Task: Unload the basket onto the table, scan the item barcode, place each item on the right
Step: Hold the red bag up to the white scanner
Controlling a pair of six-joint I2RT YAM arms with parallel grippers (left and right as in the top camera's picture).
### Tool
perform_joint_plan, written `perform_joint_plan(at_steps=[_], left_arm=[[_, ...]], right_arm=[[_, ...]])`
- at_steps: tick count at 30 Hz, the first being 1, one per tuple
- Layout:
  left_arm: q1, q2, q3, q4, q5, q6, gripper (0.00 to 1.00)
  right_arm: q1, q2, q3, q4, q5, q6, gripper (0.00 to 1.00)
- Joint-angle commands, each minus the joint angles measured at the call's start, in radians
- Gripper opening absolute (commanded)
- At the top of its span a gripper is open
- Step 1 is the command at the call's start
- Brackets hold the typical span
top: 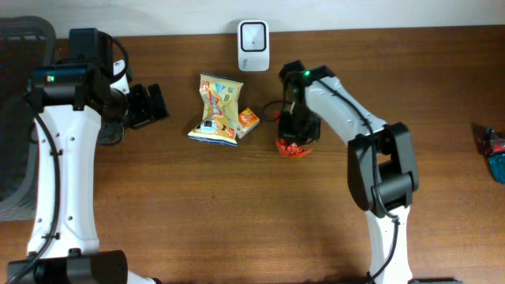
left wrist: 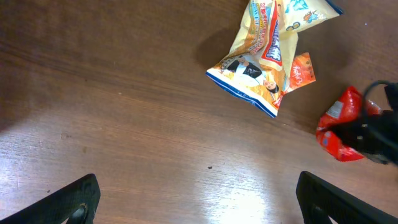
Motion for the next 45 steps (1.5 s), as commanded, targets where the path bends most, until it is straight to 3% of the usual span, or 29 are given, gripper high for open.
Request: perform_joint_plan(at_steps=[1,7,10,11,13,15,16,22,28,30,31,32,35,37,39,45], left_arm=[[0.004,0.002,0.002,0.000,0.007,-0.010,0.99],[0.004,0.002,0.002,0.000,0.007,-0.010,0.99],[0.004,0.002,0.002,0.000,0.007,-0.010,0.99],[0.004,0.002,0.002,0.000,0.007,-0.010,0.99],[0.004,0.002,0.002,0.000,0.007,-0.010,0.99],[0.004,0.002,0.002,0.000,0.007,-0.010,0.99],[0.004,0.002,0.002,0.000,0.007,-0.010,0.99],[0.004,0.002,0.002,0.000,0.007,-0.010,0.99],[0.004,0.002,0.002,0.000,0.007,-0.010,0.99],[0.004,0.002,0.002,0.000,0.007,-0.010,0.99],[0.004,0.002,0.002,0.000,0.007,-0.010,0.99],[0.004,0.002,0.002,0.000,0.007,-0.010,0.99],[0.004,0.002,0.002,0.000,0.007,-0.010,0.99],[0.004,0.002,0.002,0.000,0.007,-0.010,0.99],[0.004,0.002,0.002,0.000,0.007,-0.010,0.99],[0.004,0.002,0.002,0.000,0.007,-0.010,0.99]], right_arm=[[-0.080,0.008,0.090,-0.042,-0.285,-0.175,0.04],[-0.178,0.008,0.101,-0.076,-0.916,-0.432,0.04],[-0.150,0.008,0.101,-0.154,-1.107,-0.552,0.04],[-0.137,0.008,0.101,-0.174,-1.108,-0.553,0.04],[-0.094,0.008,0.101,-0.270,-1.111,-0.694,0.04],[-0.040,0.008,0.101,-0.442,-1.072,-0.994,0.04],[-0.029,0.008,0.101,-0.488,-1.062,-1.060,0.04],[0.071,0.006,0.100,-0.487,-0.908,-1.065,0.04],[0.094,0.006,0.100,-0.465,-0.885,-1.064,0.04],[0.069,0.006,0.103,-0.379,-0.871,-0.938,0.04],[0.056,0.006,0.116,-0.281,-0.807,-0.755,0.04],[0.049,0.006,0.160,-0.150,-0.599,-0.494,0.04],[0.047,0.006,0.301,-0.007,-0.040,-0.127,0.04],[0.042,0.006,0.356,0.147,0.064,-0.042,0.04],[0.046,0.019,0.355,0.417,0.070,-0.024,0.04],[0.047,0.116,0.355,0.778,0.162,0.214,0.04]])
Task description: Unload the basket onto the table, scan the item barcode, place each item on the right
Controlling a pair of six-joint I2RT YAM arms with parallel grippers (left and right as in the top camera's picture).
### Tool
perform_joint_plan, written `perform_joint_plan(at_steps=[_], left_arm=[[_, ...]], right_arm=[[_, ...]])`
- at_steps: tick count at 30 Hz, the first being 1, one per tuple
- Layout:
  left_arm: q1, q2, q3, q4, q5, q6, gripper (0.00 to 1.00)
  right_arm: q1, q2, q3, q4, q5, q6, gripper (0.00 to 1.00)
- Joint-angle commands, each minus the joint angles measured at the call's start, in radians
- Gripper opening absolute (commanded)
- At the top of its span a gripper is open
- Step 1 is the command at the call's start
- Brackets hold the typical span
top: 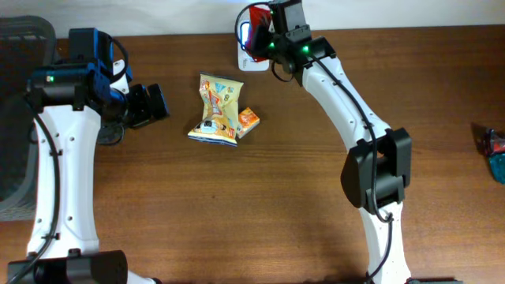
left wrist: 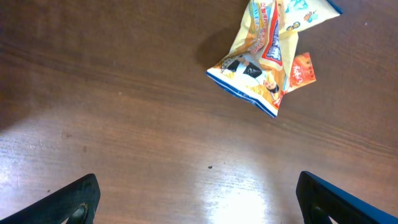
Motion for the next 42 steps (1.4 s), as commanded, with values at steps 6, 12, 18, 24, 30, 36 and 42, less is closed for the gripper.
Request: perform_joint_plan(at_steps=[6,12,18,24,30,36,42], left_arm=[[0.003,0.002,0.002,0.002,0.006,-0.010,0.99],[0.003,0.002,0.002,0.002,0.006,-0.010,0.99],[0.003,0.002,0.002,0.002,0.006,-0.010,0.99],[0.003,0.002,0.002,0.002,0.006,-0.010,0.99],[0.003,0.002,0.002,0.002,0.006,-0.010,0.99],[0.003,0.002,0.002,0.002,0.006,-0.010,0.99],[0.003,0.002,0.002,0.002,0.006,-0.010,0.99]], right_arm=[[-0.002,0.116,0.015,0.124,0.030,0.195,0.04],[-0.147,-0.047,0.018,-0.008,0.027,0.195,0.04],[-0.706,-0.120,0.018,-0.599,0.174,0.193,0.04],[-1.051,-0.107,-0.029,-0.672,0.382,0.092,0.04],[-1.142,-0.017,-0.029,-0.603,0.386,-0.021,0.45],[-1.141,-0.044,0.050,-0.647,0.210,-0.118,0.87],[-0.984,-0.122,0.154,-0.824,-0.594,-0.515,0.86]])
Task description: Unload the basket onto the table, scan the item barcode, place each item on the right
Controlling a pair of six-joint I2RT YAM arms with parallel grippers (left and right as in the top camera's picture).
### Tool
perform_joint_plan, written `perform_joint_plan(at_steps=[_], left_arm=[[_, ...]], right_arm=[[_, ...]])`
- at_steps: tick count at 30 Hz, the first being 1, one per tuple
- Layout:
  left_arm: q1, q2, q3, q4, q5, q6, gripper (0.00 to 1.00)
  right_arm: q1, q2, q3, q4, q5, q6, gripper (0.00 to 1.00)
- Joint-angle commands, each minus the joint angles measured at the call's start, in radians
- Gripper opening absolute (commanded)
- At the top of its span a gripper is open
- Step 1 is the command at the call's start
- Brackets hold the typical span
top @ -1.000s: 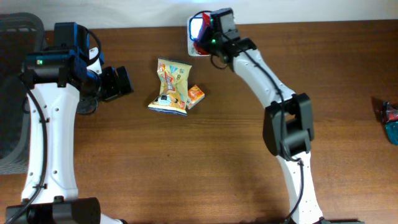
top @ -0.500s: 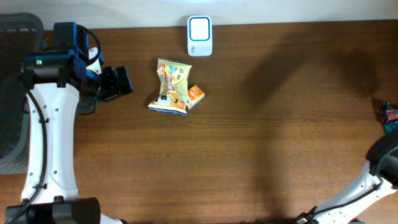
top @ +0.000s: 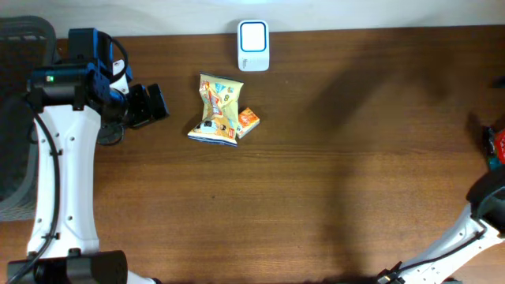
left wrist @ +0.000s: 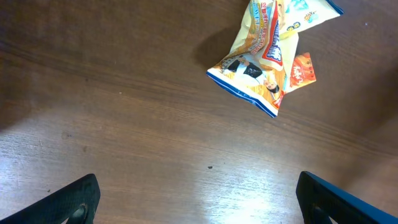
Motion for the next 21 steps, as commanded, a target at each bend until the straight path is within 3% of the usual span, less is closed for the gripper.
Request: perform_joint_plan(at_steps=[1,4,5,7,10,14,16,21], left_arm=[[0.002,0.002,0.002,0.001,0.006,-0.010,0.99],[0.002,0.002,0.002,0.001,0.006,-0.010,0.99],[0.002,0.002,0.002,0.001,0.006,-0.010,0.99],[0.002,0.002,0.002,0.001,0.006,-0.010,0.99],[0.002,0.002,0.002,0.001,0.006,-0.010,0.99],[0.002,0.002,0.002,0.001,0.006,-0.010,0.99],[0.002,0.002,0.002,0.001,0.006,-0.010,0.99],[0.002,0.002,0.002,0.001,0.006,-0.010,0.99]], right_arm=[[0.172,-0.050,0.020,-0.114,-0.322,-0.256,0.86],[0.439,-0.047,-0.014,-0.181,-0.302,-0.319,0.91],[0.555,-0.039,-0.018,-0.173,-0.248,-0.318,0.98],[0.771,-0.011,-0.018,-0.096,-0.158,-0.313,0.99],[0.988,0.028,-0.018,0.043,-0.030,-0.113,0.99],[1.172,0.095,-0.019,0.224,0.016,0.000,1.00],[1.236,0.130,-0.019,0.255,0.162,0.112,0.96],[1.337,0.223,-0.019,0.320,0.230,0.129,0.87]])
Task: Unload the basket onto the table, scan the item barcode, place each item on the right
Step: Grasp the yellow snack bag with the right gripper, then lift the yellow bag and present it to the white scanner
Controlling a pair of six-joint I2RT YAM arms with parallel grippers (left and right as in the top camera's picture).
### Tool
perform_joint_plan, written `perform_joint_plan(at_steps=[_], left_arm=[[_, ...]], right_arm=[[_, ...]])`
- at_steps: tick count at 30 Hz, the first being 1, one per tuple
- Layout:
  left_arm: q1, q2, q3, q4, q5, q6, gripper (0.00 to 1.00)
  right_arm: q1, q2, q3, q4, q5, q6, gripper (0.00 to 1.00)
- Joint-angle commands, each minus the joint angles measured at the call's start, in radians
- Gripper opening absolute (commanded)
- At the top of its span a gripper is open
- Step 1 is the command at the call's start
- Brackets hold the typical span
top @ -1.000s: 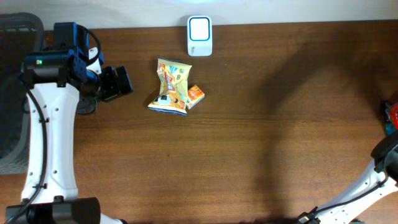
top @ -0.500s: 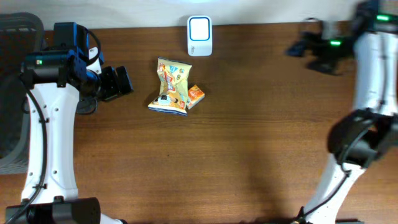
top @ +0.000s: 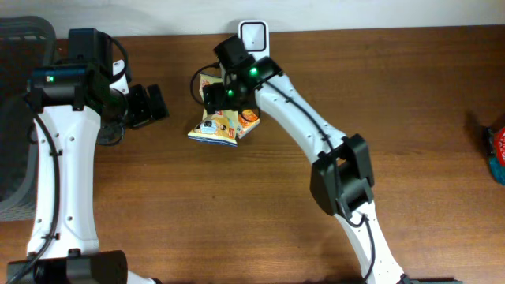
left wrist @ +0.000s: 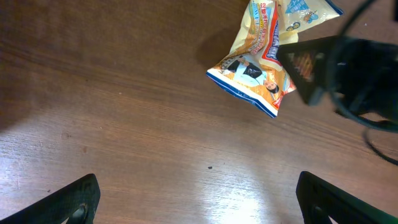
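A yellow snack bag [top: 213,122] [left wrist: 258,65] lies on the brown table, with a small orange packet [top: 249,120] against its right side. The white scanner [top: 253,35] stands at the table's back edge. My right gripper [top: 216,96] [left wrist: 311,65] hangs over the bag's upper part and the orange packet, dark and blurred, so its jaws cannot be read. My left gripper [top: 147,105] [left wrist: 199,202] stands open to the left of the bag, with nothing between its fingers [left wrist: 78,198].
A red item [top: 499,140] and a teal one [top: 498,166] lie at the table's right edge. The right arm [top: 316,130] stretches diagonally across the middle of the table. A dark mesh chair [top: 20,47] stands at the far left.
My right arm was at the far right edge by the red item. Now it reaches across the table, its gripper over the yellow bag and orange packet. The left arm has not moved.
My right gripper was down on a red item on the table, right of the orange packet. Then it held that item in front of the scanner. Then the arm was at the far right, where the red item now lies. Now it is over the yellow bag.
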Motion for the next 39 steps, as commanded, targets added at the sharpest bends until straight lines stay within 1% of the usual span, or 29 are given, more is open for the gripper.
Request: perform_joint_plan(at_steps=[1,2,4,5,7,9,10,11,13,14,15,16,18,20,23,25,28,30,32,34,35,38,39], left_arm=[[0.002,0.002,0.002,0.002,0.007,-0.010,0.99],[0.002,0.002,0.002,0.002,0.007,-0.010,0.99],[0.002,0.002,0.002,0.002,0.007,-0.010,0.99],[0.002,0.002,0.002,0.002,0.007,-0.010,0.99],[0.002,0.002,0.002,0.002,0.007,-0.010,0.99],[0.002,0.002,0.002,0.002,0.007,-0.010,0.99],[0.002,0.002,0.002,0.002,0.007,-0.010,0.99],[0.002,0.002,0.002,0.002,0.007,-0.010,0.99],[0.002,0.002,0.002,0.002,0.007,-0.010,0.99],[0.002,0.002,0.002,0.002,0.007,-0.010,0.99],[0.002,0.002,0.002,0.002,0.007,-0.010,0.99],[0.002,0.002,0.002,0.002,0.007,-0.010,0.99],[0.002,0.002,0.002,0.002,0.007,-0.010,0.99],[0.002,0.002,0.002,0.002,0.007,-0.010,0.99],[0.002,0.002,0.002,0.002,0.007,-0.010,0.99],[0.002,0.002,0.002,0.002,0.007,-0.010,0.99],[0.002,0.002,0.002,0.002,0.007,-0.010,0.99],[0.002,0.002,0.002,0.002,0.007,-0.010,0.99],[0.002,0.002,0.002,0.002,0.007,-0.010,0.99],[0.002,0.002,0.002,0.002,0.007,-0.010,0.99],[0.002,0.002,0.002,0.002,0.007,-0.010,0.99],[0.002,0.002,0.002,0.002,0.007,-0.010,0.99],[0.002,0.002,0.002,0.002,0.007,-0.010,0.99]], right_arm=[[0.043,0.058,-0.002,0.013,0.066,0.035,0.79],[0.046,0.071,-0.002,0.020,0.066,0.035,0.72],[0.048,0.089,-0.002,0.024,0.067,0.035,0.61],[0.048,0.097,-0.002,0.023,0.094,0.035,0.52],[0.048,0.097,-0.002,0.019,0.146,0.035,0.45],[0.048,0.103,-0.002,0.020,0.172,0.035,0.44],[0.048,0.115,-0.002,0.020,0.171,0.035,0.45],[0.048,0.129,-0.002,0.019,0.164,0.035,0.48],[0.048,0.156,-0.002,0.017,0.164,0.035,0.48],[0.047,0.158,-0.002,0.019,0.169,0.035,0.39],[0.046,0.157,0.000,0.026,0.168,0.035,0.23],[0.041,0.157,0.002,0.025,0.167,0.035,0.04],[0.030,0.146,0.005,0.016,0.159,0.035,0.04],[0.006,0.092,0.006,0.007,0.144,0.065,0.04],[-0.021,-0.005,0.006,-0.010,0.103,0.069,0.04],[-0.028,-0.095,0.006,-0.027,0.103,0.069,0.04],[-0.028,-0.153,0.006,-0.026,0.118,0.068,0.04],[-0.027,-0.154,0.006,-0.114,0.114,0.068,0.04],[-0.027,-0.154,0.006,-0.285,0.138,0.003,0.04],[-0.034,-0.154,0.006,-0.443,0.376,0.029,0.04],[-0.055,-0.154,0.006,-0.500,0.480,0.081,0.04],[-0.149,-0.154,0.006,-0.562,0.490,0.084,0.04],[-0.193,-0.153,0.000,-0.571,0.463,0.084,0.04]])
